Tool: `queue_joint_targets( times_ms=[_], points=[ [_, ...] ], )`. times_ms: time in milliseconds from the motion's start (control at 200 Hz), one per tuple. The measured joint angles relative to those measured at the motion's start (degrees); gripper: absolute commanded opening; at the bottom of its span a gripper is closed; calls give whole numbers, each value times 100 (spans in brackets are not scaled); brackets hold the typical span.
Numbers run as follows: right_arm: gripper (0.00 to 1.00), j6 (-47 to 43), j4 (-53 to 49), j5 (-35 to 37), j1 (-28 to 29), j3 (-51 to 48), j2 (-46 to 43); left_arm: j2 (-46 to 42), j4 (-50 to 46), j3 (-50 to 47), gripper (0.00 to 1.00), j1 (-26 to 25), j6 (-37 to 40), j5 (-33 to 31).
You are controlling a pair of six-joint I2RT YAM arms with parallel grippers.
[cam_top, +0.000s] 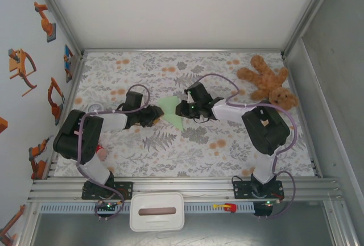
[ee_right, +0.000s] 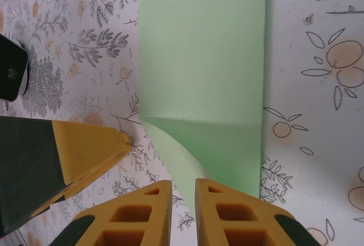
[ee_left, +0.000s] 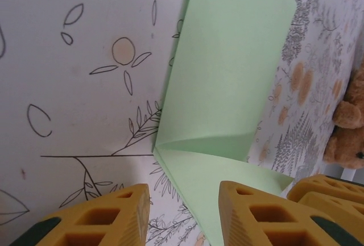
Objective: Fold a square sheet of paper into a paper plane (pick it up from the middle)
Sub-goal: Fourth fold the wing at the center of the table.
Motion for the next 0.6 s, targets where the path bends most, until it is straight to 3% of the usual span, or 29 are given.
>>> queue_joint_targets(
  times_ms=[601],
  points=[
    [15, -72, -129, -149, -24, 192, 640, 297, 131, 146, 34, -37, -129, 114]
  ],
)
